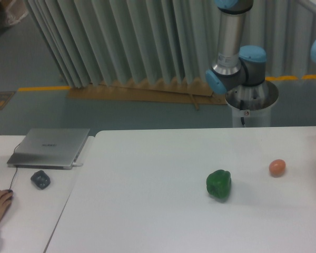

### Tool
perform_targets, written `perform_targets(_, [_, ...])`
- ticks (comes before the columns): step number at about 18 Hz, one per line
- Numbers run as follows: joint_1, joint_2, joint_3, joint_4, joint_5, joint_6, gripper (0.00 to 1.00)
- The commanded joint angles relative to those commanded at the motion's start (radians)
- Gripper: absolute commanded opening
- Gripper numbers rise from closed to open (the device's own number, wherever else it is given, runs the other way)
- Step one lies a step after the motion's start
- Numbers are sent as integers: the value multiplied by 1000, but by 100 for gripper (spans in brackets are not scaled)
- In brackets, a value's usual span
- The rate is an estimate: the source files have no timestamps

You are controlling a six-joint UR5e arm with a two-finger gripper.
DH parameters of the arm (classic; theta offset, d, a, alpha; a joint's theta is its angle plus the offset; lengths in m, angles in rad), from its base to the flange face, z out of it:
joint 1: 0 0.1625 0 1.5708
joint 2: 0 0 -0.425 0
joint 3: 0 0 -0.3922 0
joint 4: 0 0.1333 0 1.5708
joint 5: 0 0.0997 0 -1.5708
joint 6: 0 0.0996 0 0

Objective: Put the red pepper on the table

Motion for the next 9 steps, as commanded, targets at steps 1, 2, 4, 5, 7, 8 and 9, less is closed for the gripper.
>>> perform_targets(1, [5,-2,3,0,2,24,100])
perform_targets(2, [26,-2,3,3,3,85,100])
perform_targets(4, [57,-9,5,6,6,217,100])
perform_targets(5, [66,-15,6,23,21,291,100])
perform_targets(7, [81,-32,8,64,107,414,100])
perform_targets(8, [83,-37,8,71,130,439,100])
perform_targets(9, [84,-40,6,71,141,434,100])
